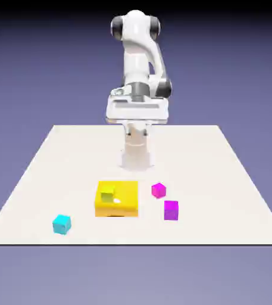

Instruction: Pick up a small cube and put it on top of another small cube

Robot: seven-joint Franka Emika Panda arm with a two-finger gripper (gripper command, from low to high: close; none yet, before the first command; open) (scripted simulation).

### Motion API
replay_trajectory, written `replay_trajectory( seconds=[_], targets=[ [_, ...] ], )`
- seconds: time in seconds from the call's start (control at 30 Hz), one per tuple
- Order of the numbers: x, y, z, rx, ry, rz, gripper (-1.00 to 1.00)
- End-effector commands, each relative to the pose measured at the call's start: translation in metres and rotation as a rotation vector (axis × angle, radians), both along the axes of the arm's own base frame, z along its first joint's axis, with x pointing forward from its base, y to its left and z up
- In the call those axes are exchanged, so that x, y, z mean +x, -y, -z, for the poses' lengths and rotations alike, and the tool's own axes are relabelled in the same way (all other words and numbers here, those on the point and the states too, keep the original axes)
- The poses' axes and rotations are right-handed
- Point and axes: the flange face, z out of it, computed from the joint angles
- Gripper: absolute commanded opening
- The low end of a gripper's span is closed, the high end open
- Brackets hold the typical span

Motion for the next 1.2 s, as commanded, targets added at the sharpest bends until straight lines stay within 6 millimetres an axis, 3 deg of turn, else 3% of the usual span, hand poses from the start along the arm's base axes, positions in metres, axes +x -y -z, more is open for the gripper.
replay_trajectory(
  seconds=[0.0, 0.17, 0.37, 0.4, 0.43, 0.7, 0.73, 0.77, 1.0, 1.07, 1.17],
  targets=[
    [0.0, -0.011, 0.022, -0.02, -0.076, -0.032, 0.0],
    [-0.023, -0.06, 0.128, -0.124, -0.451, -0.198, 0.0],
    [-0.093, -0.101, 0.236, -0.26, -0.893, -0.406, 0.0],
    [-0.103, -0.104, 0.246, -0.276, -0.942, -0.43, 0.0],
    [-0.103, -0.104, 0.246, -0.276, -0.942, -0.43, 0.0],
    [-0.114, -0.097, 0.314, -0.276, -0.942, -0.43, 0.0],
    [-0.114, -0.097, 0.314, -0.276, -0.942, -0.43, -1.0],
    [-0.114, -0.097, 0.314, -0.276, -0.942, -0.43, -1.0],
    [-0.103, -0.103, 0.252, -0.277, -0.941, -0.43, -1.0],
    [-0.103, -0.104, 0.246, -0.276, -0.942, -0.43, -1.0],
    [-0.06, -0.09, 0.219, -0.183, -0.879, -0.237, -1.0]
  ],
)
